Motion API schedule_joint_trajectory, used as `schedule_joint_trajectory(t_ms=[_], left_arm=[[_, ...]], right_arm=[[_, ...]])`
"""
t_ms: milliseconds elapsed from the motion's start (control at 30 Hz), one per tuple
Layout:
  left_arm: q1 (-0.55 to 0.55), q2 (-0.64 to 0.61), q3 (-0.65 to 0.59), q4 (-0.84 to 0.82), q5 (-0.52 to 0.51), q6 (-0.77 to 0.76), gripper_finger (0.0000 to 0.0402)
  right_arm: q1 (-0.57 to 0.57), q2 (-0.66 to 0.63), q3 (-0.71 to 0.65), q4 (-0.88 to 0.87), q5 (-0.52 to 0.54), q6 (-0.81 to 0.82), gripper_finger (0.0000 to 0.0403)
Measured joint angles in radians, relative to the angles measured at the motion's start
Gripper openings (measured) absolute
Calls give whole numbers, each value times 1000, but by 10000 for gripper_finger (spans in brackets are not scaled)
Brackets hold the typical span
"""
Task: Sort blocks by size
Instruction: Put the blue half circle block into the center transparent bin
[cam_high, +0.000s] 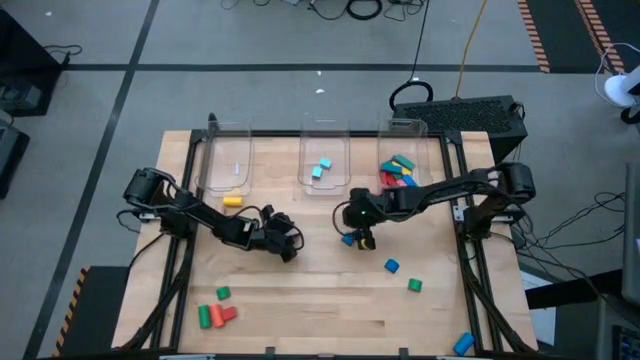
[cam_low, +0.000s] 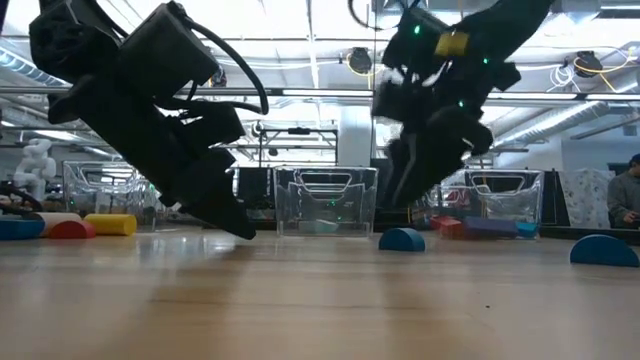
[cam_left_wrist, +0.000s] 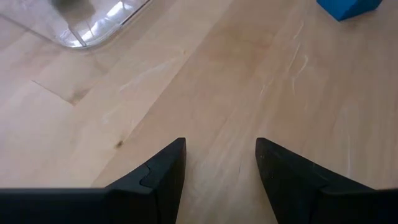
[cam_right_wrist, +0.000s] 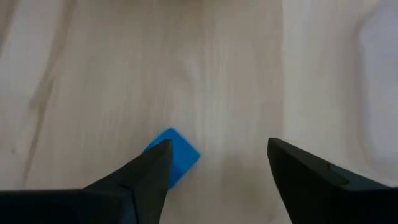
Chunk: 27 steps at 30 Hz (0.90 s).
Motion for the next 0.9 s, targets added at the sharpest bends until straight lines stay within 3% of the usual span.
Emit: schedule_joint_trajectory(t_ms=[133,233,533,900], left_arm=[[-2,0,-1,-7,16,-6,196],[-2,0,0,-8,17,-6,196],[-2,0,0,-16,20,-6,196],[-2,0,0,-16,21,-6,196]], right_arm=[[8,57,15,-3,-11,305,247],[33,69,15,-7,-2,423,247],[90,75,16,-2,92,582,247],[164,156,19,21,209,635,247]])
